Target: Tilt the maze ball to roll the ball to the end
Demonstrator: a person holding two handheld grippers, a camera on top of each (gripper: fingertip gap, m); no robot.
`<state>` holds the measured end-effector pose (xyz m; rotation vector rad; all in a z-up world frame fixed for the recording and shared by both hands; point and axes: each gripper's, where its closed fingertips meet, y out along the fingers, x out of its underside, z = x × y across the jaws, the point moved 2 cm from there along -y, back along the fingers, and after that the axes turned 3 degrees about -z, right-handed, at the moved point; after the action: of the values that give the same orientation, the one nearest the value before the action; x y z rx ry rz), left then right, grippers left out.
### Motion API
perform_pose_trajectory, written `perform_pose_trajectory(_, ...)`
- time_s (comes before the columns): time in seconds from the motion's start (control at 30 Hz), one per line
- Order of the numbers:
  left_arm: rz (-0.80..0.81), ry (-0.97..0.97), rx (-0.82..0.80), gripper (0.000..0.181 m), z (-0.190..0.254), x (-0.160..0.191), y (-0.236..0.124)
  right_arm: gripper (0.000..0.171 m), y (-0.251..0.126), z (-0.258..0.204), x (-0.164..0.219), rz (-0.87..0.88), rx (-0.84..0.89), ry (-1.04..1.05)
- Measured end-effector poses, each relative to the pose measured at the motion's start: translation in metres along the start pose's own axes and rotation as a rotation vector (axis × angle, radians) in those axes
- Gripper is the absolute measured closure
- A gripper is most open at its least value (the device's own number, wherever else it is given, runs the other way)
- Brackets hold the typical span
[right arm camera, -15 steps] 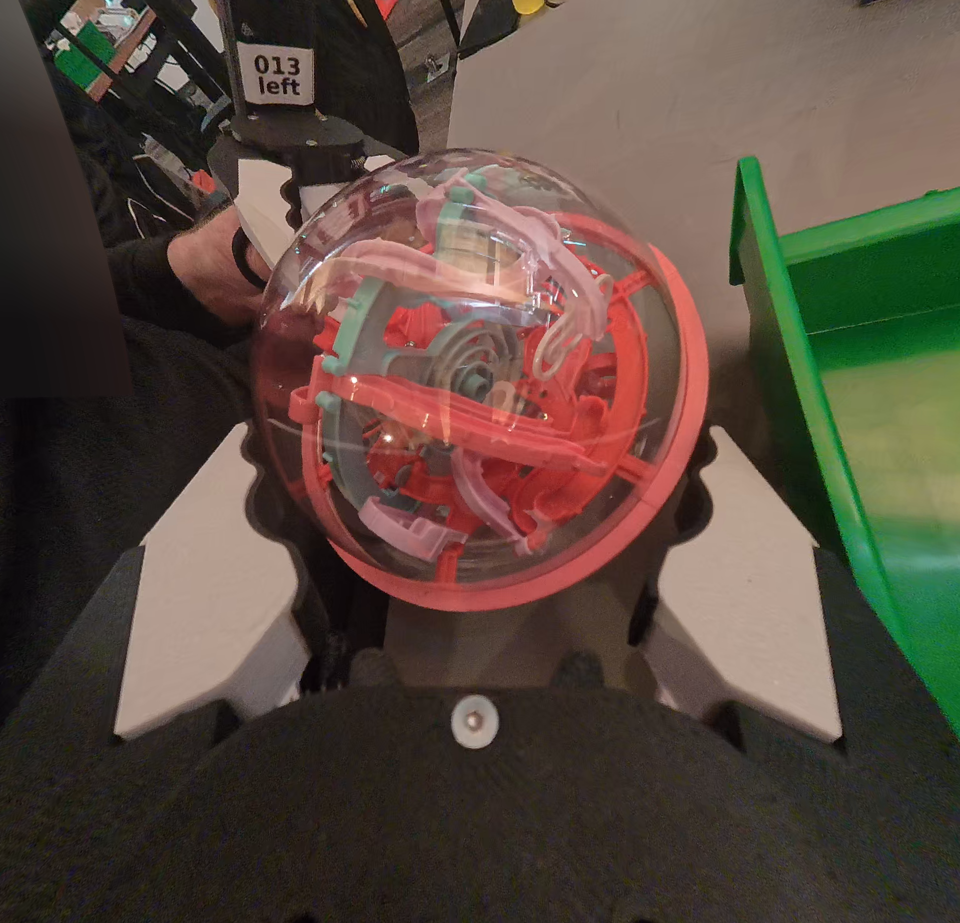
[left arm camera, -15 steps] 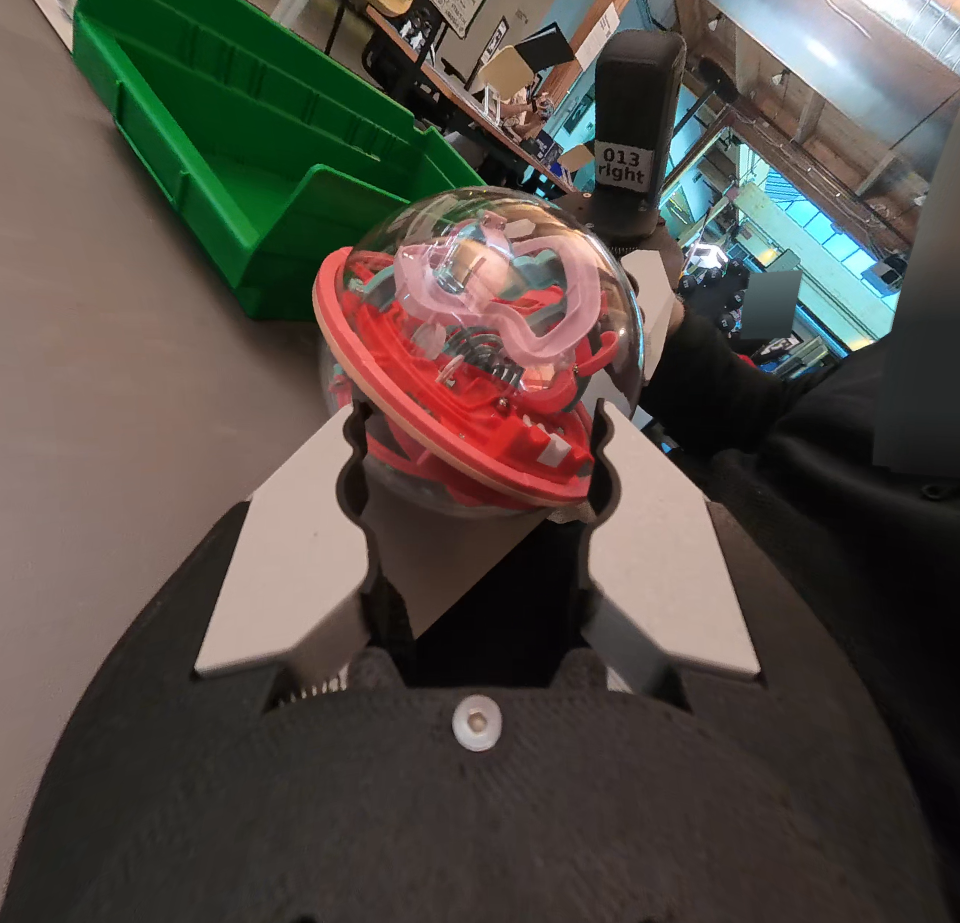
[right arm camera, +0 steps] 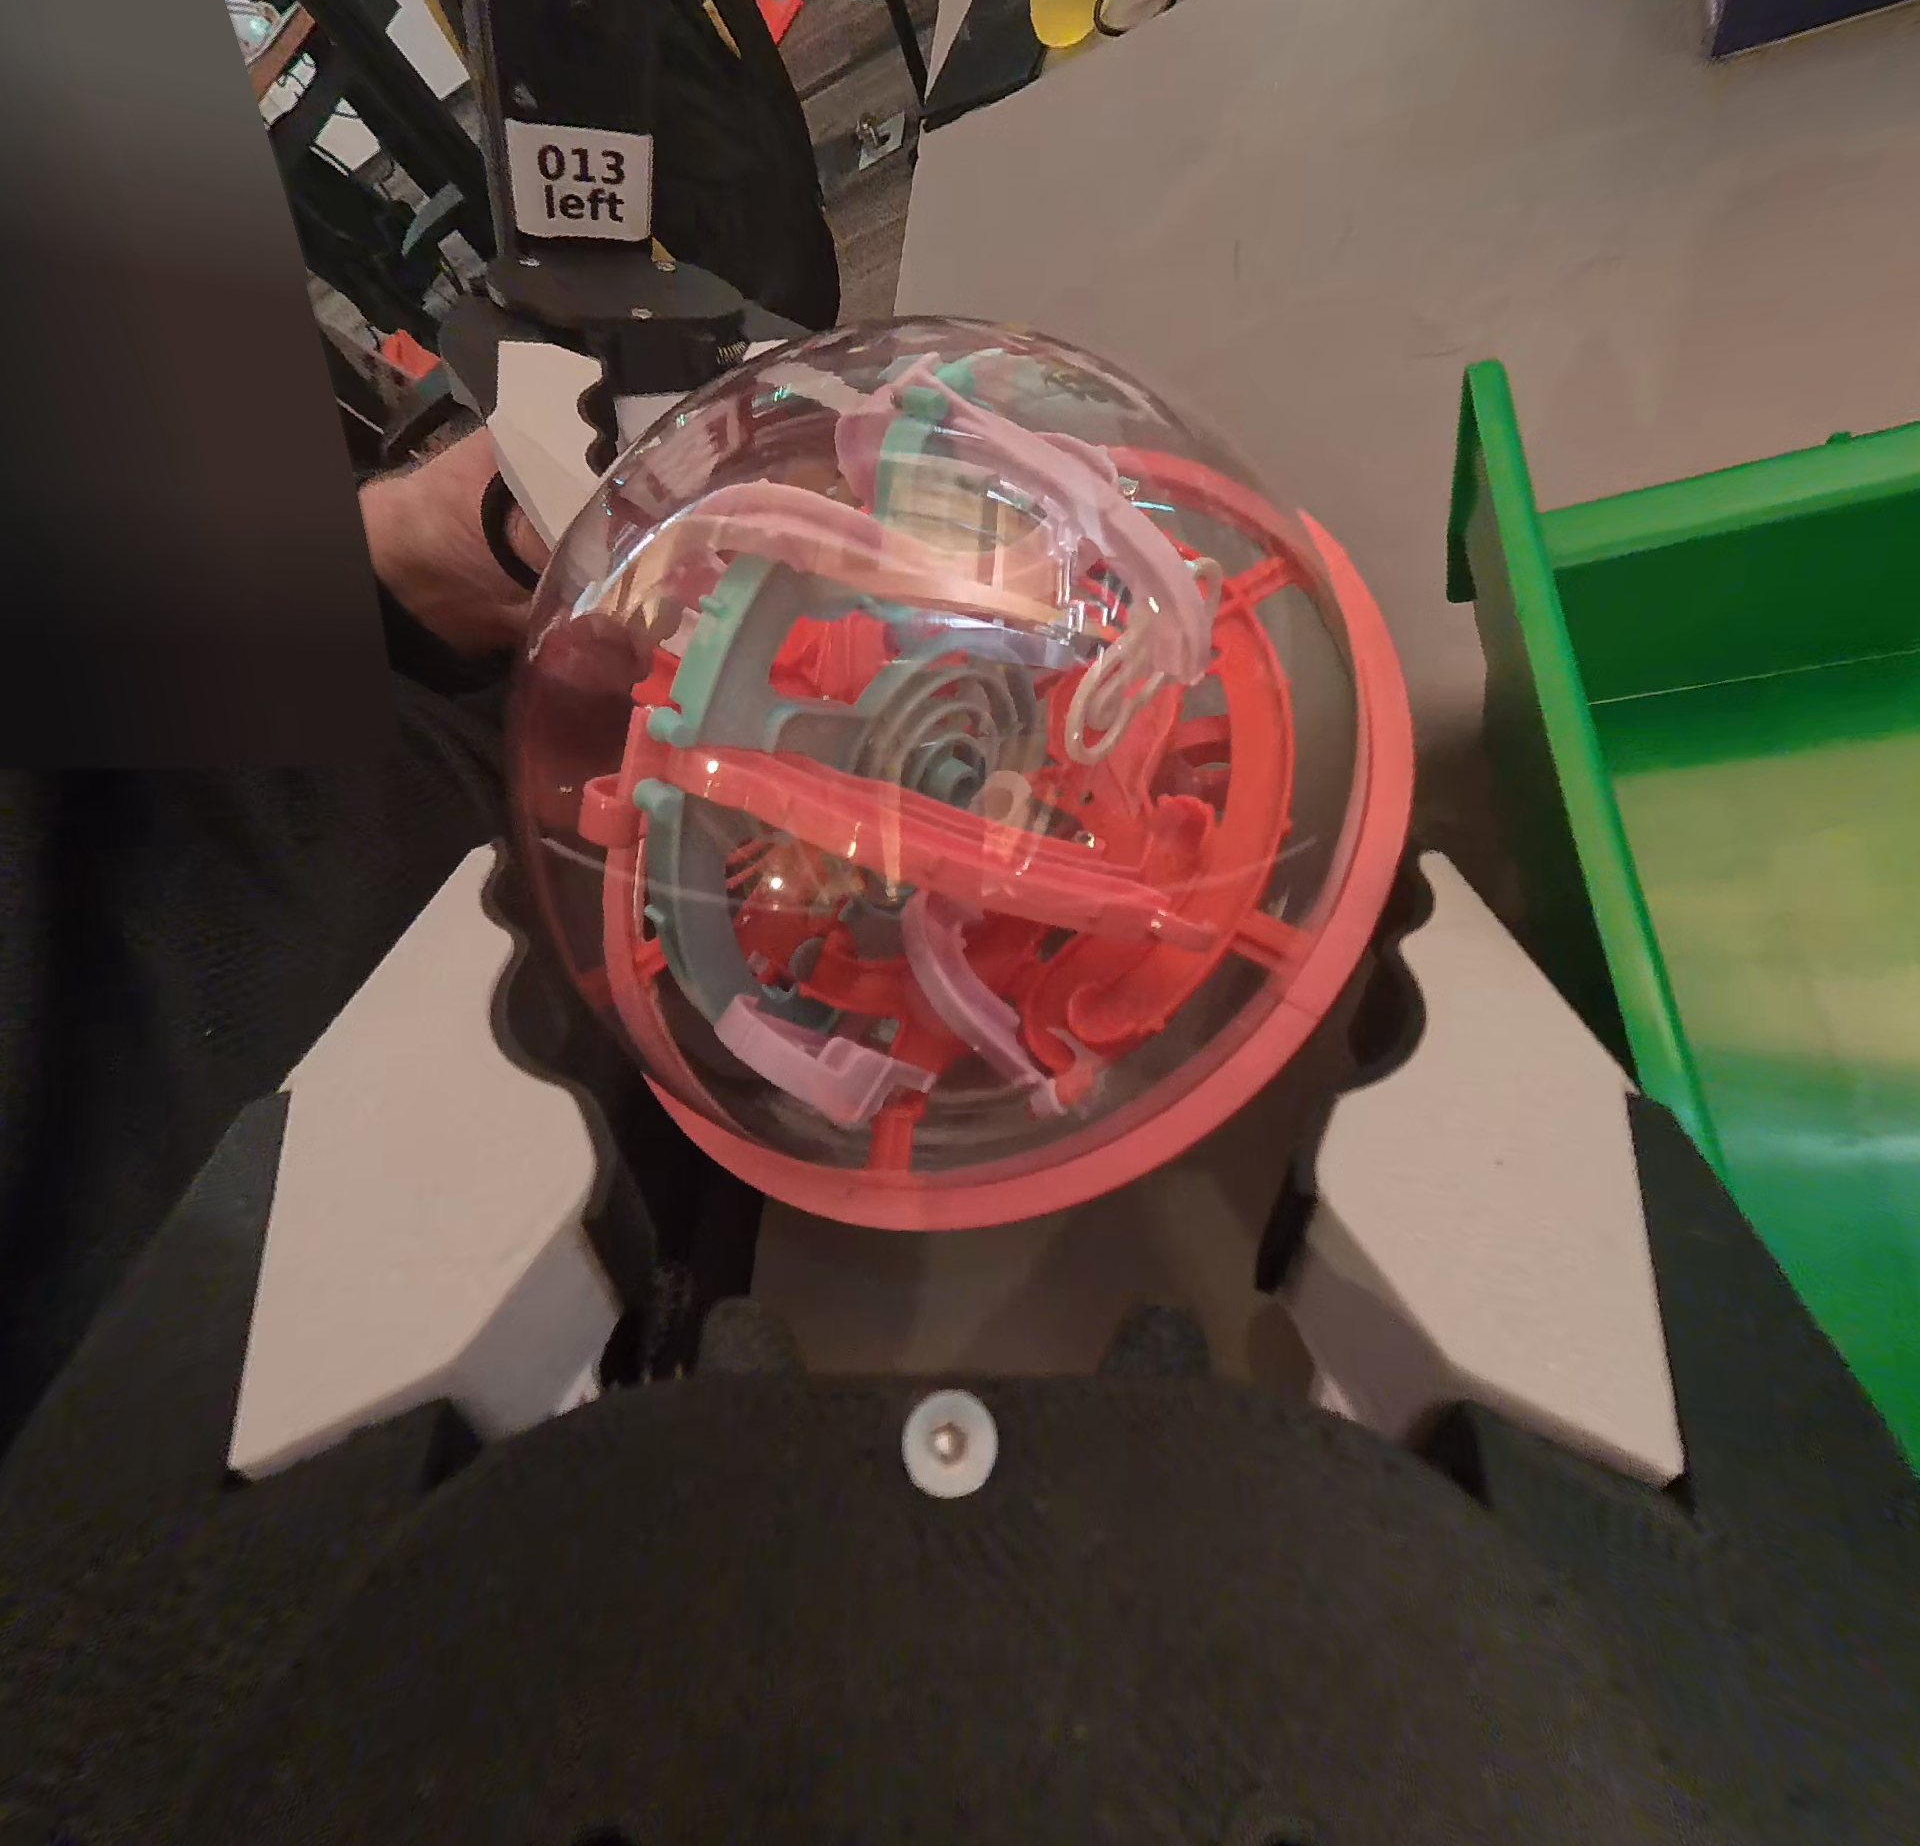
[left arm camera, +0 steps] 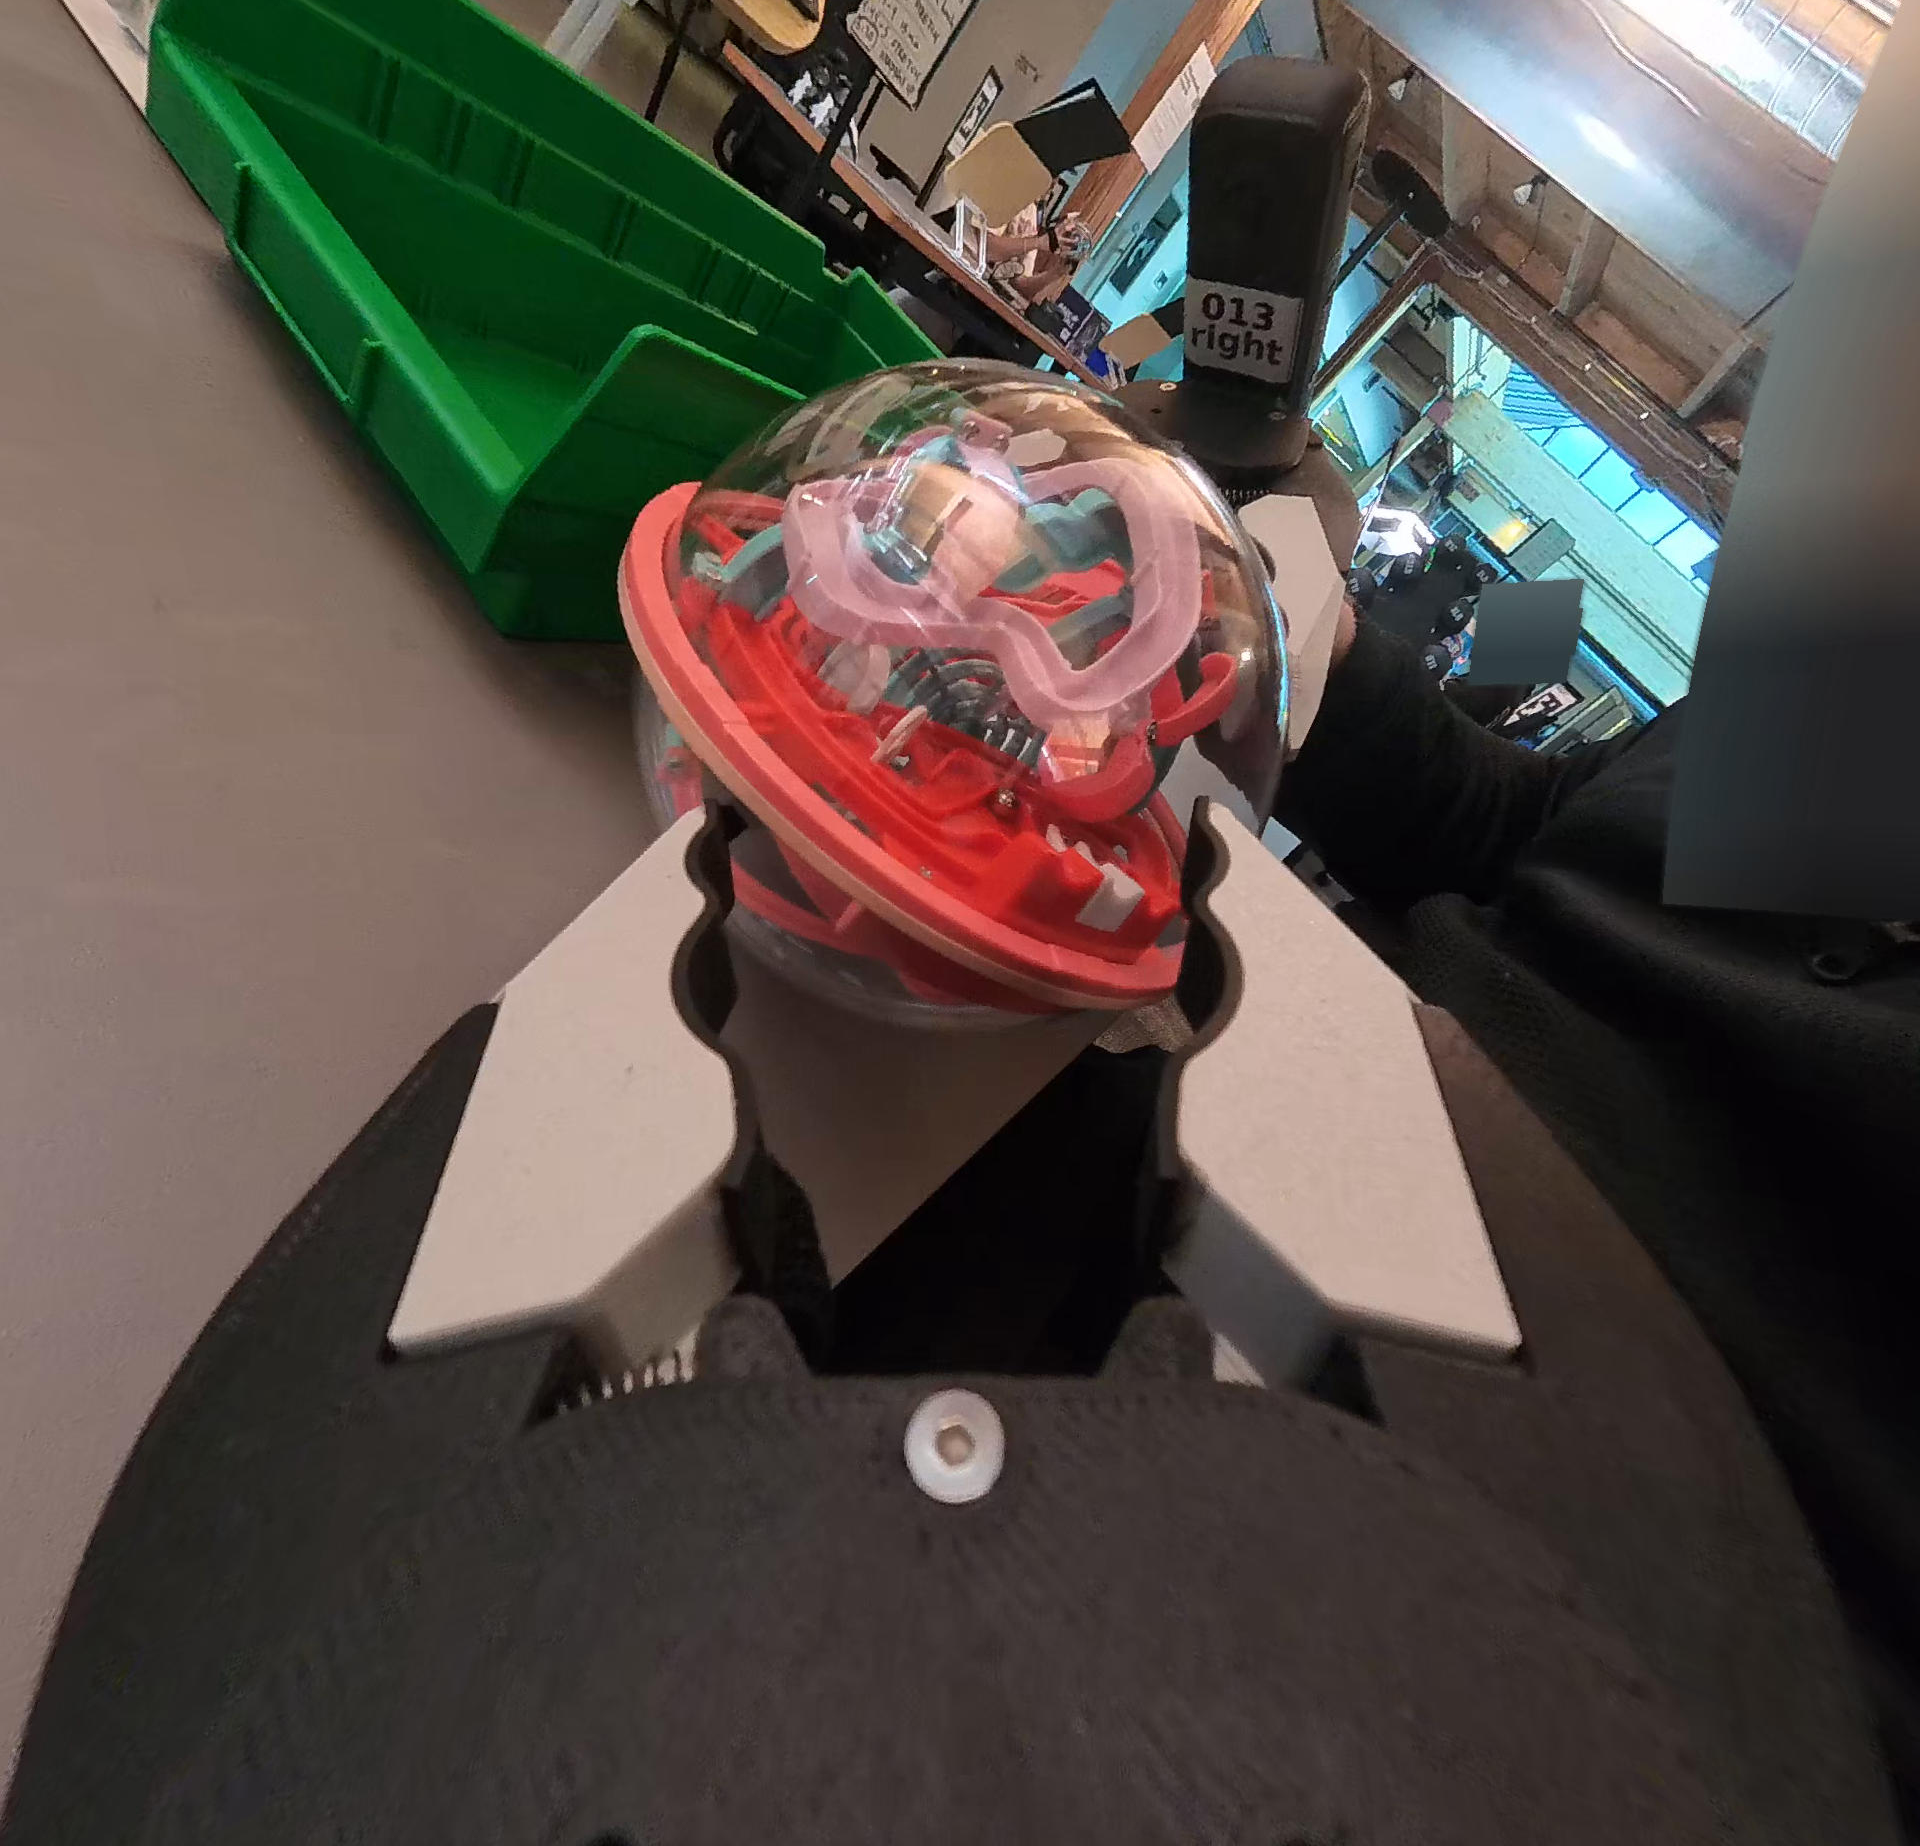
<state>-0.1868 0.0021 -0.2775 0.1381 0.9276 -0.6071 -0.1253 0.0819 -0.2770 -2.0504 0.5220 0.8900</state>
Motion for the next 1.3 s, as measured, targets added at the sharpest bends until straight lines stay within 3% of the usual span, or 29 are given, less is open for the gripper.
perform_pose_trajectory(0.97, -0.035, 0.17, -0.052, 0.098, 0.0088, 0.0047, 0.005, 0.017, -0.0048, 0.0003, 0.007, 0.077, -0.026, -0.123)
perform_pose_trajectory(1.3, 0.005, 0.142, -0.018, 0.098, 0.0023, 0.0083, 0.0009, 0.017, -0.0009, -0.001, 0.0006, 0.049, 0.018, -0.143)
